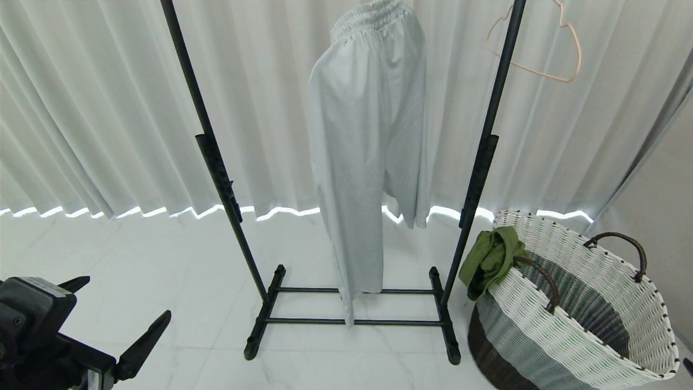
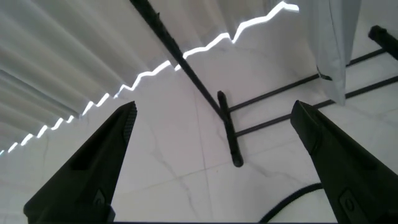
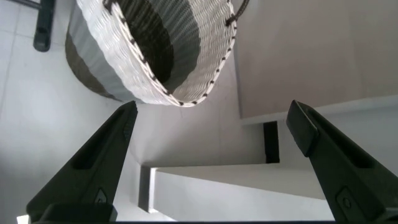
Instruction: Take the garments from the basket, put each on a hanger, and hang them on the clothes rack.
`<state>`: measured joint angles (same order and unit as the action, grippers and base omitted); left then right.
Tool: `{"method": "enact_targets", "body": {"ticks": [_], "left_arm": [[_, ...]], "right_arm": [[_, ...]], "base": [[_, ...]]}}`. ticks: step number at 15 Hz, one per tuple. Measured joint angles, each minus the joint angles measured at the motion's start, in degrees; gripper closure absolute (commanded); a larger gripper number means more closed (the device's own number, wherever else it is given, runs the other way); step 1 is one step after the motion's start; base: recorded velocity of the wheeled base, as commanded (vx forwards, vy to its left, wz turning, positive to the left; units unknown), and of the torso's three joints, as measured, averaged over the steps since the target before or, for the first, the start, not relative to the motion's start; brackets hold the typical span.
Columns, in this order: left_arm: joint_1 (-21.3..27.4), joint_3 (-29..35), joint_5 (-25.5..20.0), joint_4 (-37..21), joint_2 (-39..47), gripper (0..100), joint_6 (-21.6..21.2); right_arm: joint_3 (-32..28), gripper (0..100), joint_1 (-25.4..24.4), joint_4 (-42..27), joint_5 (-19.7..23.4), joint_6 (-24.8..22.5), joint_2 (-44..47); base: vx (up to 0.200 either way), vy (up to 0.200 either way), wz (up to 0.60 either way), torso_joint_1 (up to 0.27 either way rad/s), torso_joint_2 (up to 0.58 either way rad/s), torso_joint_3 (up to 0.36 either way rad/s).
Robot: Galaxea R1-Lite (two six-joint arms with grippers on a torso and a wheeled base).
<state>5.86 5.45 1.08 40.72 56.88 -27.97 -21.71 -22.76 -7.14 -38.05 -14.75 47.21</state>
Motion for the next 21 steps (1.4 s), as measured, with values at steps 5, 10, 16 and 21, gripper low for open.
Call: {"method": "enact_targets", "body": {"ticks": [5, 10, 16, 21], "left_arm": [[1.30, 1.07, -0.05, 0.01, 0.69, 0, 0.24], [2.45, 2.18, 0.02, -0.05, 2.22, 0, 0.38], [2.49, 4.88, 0.04, 0.04, 5.96, 0, 0.46], [2.47, 3.97, 0.09, 0.04, 6.49, 0, 0.11]], "right_arm": [[-0.17, 0, 0.02, 0.04, 2.55, -0.18, 0.28], [-0.26, 0, 0.00, 0.11, 6.17, -0.52, 1.62], [-0.09, 0, 0.02, 8.09, 9.56, -0.16, 8.77], [0.16, 0, 1.05, 21.97, 12.96, -0.07, 25.11]], "base": [[0.160, 0.000, 0.00, -0.004, 0.00, 0.005], [0.200, 0.000, 0.00, 0.003, 0.01, 0.000], [0.200, 0.000, 0.00, 0.002, 0.00, 0.000], [0.000, 0.000, 0.00, 0.000, 0.00, 0.000]]}}
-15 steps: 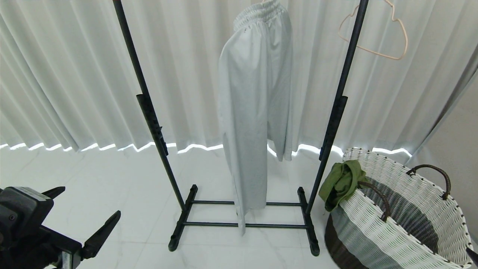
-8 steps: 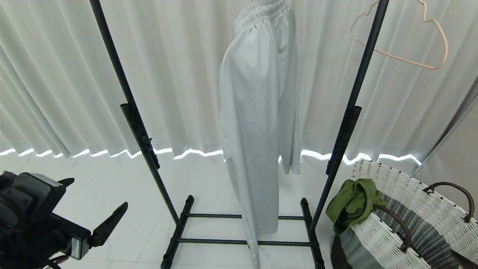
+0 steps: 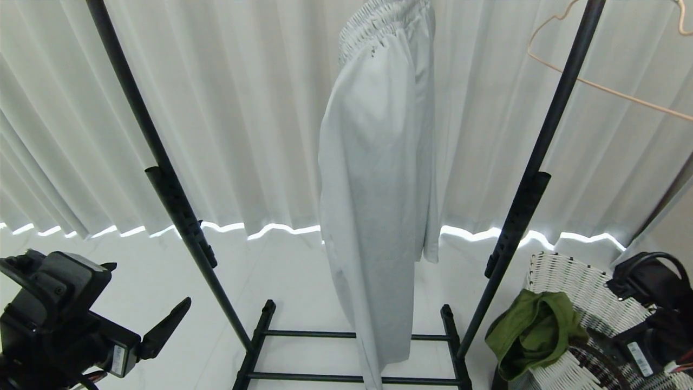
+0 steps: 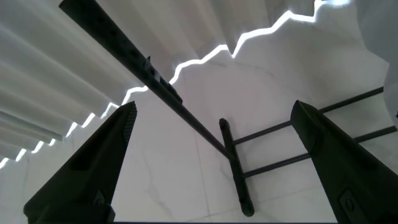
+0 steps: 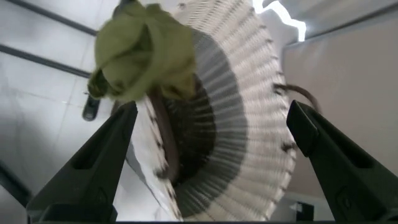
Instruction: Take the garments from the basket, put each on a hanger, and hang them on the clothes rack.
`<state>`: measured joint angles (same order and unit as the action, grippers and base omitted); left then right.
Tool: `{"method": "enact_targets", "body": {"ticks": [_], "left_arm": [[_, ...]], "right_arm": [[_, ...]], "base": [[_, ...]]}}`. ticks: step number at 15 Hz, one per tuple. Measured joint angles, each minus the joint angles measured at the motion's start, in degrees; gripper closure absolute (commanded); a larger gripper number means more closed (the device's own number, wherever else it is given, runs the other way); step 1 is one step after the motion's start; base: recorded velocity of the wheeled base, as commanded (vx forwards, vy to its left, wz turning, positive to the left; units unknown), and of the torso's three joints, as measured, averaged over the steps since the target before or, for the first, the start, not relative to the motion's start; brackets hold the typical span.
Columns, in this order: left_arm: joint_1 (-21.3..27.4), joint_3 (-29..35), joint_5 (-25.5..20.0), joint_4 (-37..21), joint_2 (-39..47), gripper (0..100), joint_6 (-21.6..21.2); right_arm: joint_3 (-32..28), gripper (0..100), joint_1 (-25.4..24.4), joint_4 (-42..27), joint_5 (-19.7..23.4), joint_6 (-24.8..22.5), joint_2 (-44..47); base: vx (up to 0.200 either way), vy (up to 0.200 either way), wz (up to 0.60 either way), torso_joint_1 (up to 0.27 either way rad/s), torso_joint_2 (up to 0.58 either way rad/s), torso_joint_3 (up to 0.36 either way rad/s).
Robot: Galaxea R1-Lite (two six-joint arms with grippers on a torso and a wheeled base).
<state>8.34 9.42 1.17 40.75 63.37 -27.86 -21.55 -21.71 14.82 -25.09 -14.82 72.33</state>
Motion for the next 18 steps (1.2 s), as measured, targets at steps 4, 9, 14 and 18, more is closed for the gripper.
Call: {"method": "enact_targets", "body": {"ticks": [4, 9, 14, 18], "left_arm": [[0.15, -0.17, 0.39, 0.00, -0.67, 0, -0.28], [0.20, -0.45, 0.46, -0.04, -1.46, 0, -0.33], [0.37, -0.78, 0.46, -0.09, -1.44, 0, -0.33], [0.41, -1.29, 0.41, -0.06, -1.49, 0, -0.28]], "right_arm": [[-0.02, 0, 1.88, 16.02, 0.93, -0.20, 15.26], [-1.07, 0, 7.47, 28.22, 1.08, -1.95, 29.38], [-1.95, 100, 9.07, 31.76, 1.28, -2.22, 33.96], [-1.99, 100, 8.40, 32.22, 0.98, -2.19, 34.01]], "base": [[0.000, 0.000, 0.00, 0.000, 0.00, 0.000], [0.000, 0.000, 0.00, 0.000, 0.00, 0.000], [0.000, 0.000, 0.00, 0.000, 0.00, 0.000], [0.000, 0.000, 0.00, 0.000, 0.00, 0.000]]}}
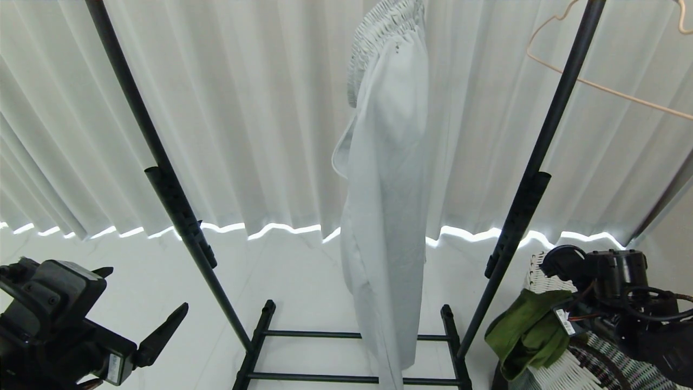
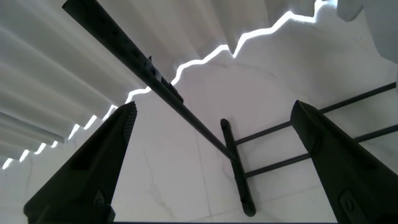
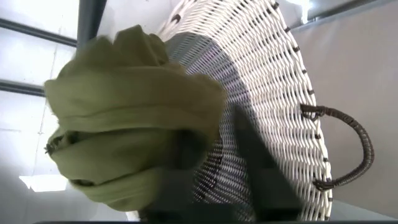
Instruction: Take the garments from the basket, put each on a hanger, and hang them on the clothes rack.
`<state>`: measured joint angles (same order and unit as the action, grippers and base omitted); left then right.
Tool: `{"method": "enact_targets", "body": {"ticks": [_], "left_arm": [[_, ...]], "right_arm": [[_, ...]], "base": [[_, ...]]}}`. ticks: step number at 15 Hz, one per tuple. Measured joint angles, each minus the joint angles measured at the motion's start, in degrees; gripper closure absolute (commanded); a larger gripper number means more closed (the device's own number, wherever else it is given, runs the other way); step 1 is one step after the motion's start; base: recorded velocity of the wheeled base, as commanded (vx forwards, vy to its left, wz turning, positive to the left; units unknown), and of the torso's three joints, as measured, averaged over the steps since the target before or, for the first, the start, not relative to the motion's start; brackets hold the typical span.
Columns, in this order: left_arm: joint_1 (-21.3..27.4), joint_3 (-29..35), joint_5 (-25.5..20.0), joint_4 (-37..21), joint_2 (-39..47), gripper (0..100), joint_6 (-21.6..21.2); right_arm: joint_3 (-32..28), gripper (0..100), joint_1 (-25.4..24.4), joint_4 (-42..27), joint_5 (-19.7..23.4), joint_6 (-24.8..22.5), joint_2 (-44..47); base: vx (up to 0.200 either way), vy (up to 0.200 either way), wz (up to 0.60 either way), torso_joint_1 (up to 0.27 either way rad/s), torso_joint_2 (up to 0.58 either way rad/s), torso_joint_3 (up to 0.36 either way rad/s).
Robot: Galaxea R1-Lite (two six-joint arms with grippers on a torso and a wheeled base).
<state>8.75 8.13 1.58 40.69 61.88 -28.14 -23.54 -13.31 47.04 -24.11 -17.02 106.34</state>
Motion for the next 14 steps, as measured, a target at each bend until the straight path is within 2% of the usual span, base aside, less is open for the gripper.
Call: {"method": "enact_targets", "body": {"ticks": [5, 10, 12, 14], "left_arm": [[0.00, -0.85, -0.09, 0.06, -0.15, 0, 0.11], [-0.07, -1.52, -0.11, 0.04, -0.24, 0, 0.11], [-0.07, -1.83, -0.06, 0.06, -0.24, 0, 0.02], [-0.05, -1.94, -0.06, 0.06, -0.22, 0, 0.04]], "right_arm": [[0.01, 100, -1.68, 0.83, -0.46, -1.16, -3.41], [-4.11, 100, -2.78, 0.28, -0.49, -9.47, -11.87], [-7.11, 100, -4.38, -1.12, -0.49, -10.97, -14.95], [-10.74, 100, -6.23, -7.06, -0.49, -11.53, -17.94]], "base": [[0.000, 0.000, 0.00, 0.000, 0.00, 0.000], [0.000, 0.000, 0.00, 0.000, 0.00, 0.000], [-0.200, 0.000, 0.00, 0.010, 0.00, 0.005], [-0.200, 0.000, 0.00, 0.000, 0.00, -0.005]]}}
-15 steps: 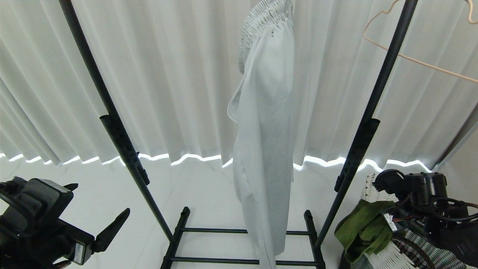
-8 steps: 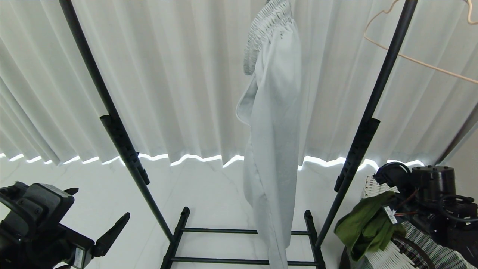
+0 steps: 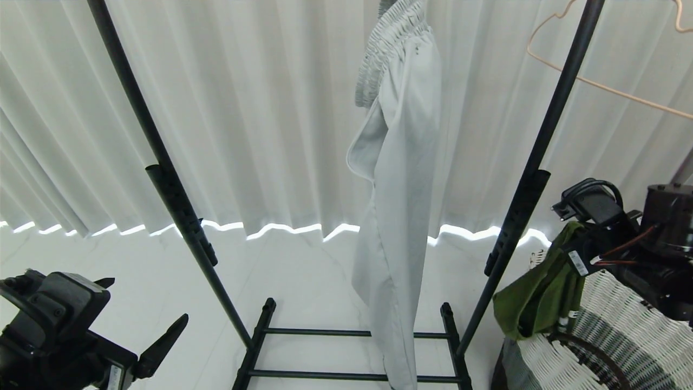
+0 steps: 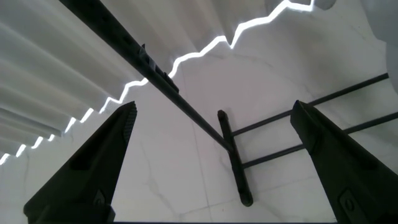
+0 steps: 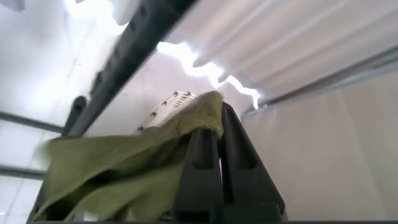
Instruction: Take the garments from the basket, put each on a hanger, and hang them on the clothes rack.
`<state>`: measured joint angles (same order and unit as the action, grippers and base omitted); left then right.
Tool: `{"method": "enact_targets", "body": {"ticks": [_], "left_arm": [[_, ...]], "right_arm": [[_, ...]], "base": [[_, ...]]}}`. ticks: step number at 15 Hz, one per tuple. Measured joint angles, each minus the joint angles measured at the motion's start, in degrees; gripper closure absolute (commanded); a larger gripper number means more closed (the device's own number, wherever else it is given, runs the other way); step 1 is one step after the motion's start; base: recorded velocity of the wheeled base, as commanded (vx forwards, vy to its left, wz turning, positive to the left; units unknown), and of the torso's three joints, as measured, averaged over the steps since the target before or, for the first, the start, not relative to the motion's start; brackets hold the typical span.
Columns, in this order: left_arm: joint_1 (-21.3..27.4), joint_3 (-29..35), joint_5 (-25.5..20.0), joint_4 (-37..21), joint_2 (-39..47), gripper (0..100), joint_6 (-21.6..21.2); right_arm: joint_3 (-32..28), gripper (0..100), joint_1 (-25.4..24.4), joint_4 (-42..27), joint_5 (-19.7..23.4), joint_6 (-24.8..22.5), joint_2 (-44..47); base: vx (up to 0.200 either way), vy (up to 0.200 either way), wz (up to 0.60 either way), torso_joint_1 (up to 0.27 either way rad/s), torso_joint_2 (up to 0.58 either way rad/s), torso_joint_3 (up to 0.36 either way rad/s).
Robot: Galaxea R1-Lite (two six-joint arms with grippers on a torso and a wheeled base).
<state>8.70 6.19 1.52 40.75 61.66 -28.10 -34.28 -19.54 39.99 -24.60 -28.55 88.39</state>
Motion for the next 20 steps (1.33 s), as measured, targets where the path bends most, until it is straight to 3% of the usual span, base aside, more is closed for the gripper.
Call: {"method": "enact_targets", "body": {"ticks": [3, 6, 11, 17, 20], "left_arm": [[-0.02, -0.07, 0.02, 0.00, -0.02, 0, 0.05], [0.00, -0.02, 0.02, 0.02, -0.02, 0, 0.11], [0.05, 0.17, -0.02, -0.04, 0.11, 0, -0.04], [0.22, 2.05, -0.20, 0.13, 0.49, 0, 0.07], [0.80, 3.47, -0.35, 0.11, 1.62, 0, 0.35]], "right_arm": [[-7.09, 100, -3.94, -12.90, -0.02, -0.24, -5.12], [-11.78, 100, -8.16, -19.13, -0.05, -0.24, -8.79], [-13.64, 100, -12.79, -19.85, -0.11, -0.27, -10.40], [-14.07, 100, -13.73, -19.85, -0.11, -0.24, -9.98], [-14.18, 100, -13.89, -19.90, -0.13, -0.22, -9.75]], "base": [[-0.200, 0.000, 0.00, -0.002, 0.01, 0.001], [-0.133, 0.000, 0.00, 0.002, 0.00, 0.002], [0.000, 0.000, 0.00, 0.000, 0.00, 0.000], [0.000, 0.200, 0.00, 0.002, 0.00, 0.002], [0.000, 0.000, 0.00, 0.000, 0.00, 0.000]]}}
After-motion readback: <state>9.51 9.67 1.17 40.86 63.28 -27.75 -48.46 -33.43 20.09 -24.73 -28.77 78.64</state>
